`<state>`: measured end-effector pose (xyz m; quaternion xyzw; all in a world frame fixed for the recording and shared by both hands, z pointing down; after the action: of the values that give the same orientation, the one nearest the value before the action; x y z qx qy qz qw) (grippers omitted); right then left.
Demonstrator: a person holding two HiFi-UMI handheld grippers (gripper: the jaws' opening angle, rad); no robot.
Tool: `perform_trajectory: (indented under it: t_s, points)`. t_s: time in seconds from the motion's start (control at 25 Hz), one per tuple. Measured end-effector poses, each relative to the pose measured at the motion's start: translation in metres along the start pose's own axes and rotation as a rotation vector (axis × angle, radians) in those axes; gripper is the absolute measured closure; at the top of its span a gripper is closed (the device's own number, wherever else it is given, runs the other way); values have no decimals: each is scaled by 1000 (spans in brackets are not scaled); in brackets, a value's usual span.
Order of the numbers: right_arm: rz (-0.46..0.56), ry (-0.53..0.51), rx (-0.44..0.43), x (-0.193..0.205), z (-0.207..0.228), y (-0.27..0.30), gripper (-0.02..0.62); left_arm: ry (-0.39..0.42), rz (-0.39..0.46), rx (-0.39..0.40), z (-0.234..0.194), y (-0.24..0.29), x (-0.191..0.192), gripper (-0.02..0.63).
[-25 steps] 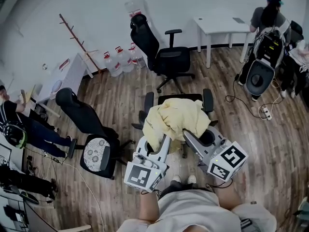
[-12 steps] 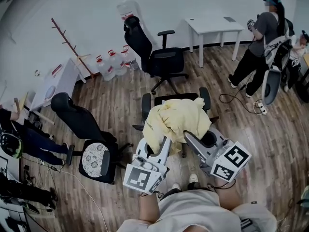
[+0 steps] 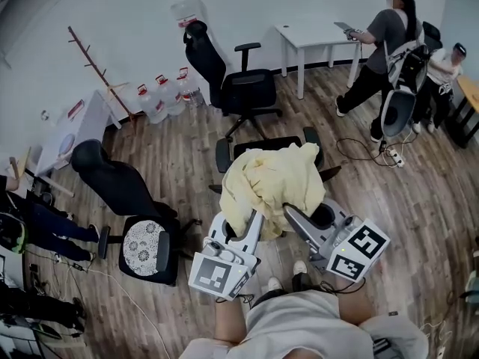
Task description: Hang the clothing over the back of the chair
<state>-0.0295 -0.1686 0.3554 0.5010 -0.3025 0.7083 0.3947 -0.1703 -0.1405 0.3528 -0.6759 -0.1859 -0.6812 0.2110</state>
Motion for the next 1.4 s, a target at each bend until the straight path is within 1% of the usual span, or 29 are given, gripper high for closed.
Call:
perform_trajectory:
  t_s: [0.12,0.16,0.32,0.44,0.6,0.68,0.88,1.16,1.4]
  points:
    - [-4,0,9,9,-34,3,502,-13,9,12,-4,-33,-2,549]
    - [-6,-3,15,11,-38,4,502,-17,10,16,-5,-37,-1,548]
    - [-21,-4,47,18,-27,7,502,-28,-6,31,-10,-28,11,548]
    - [-40,0,77,22,-35,9,500,-38,-27,42,-12,-35,12,548]
    - [-57,5,94,22,-38,9,499,-50,-43,46,-12,-37,11,548]
    - [-64,0,101,26,-33,10,499,-53,-51,46,-13,-34,18,548]
    - [-94,6,118,25,-2,16,497,-65,-86,30,-19,-5,27,548]
    - [-139,15,157,41,13,19,494,-89,-133,16,-22,3,48,548]
    - [-172,30,164,47,37,22,491,-121,-168,-5,-24,23,62,548]
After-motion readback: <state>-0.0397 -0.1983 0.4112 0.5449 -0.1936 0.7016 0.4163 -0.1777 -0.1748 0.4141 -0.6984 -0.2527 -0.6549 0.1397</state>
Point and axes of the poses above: the fingertips, and each gripper's own axes: y forward along the fingers, z to its right, x out of its underside, the point moved 6 cm from there along -y, backward along the fingers, and after that the axes turned 2 degrees about x, right-handed, at the moved point
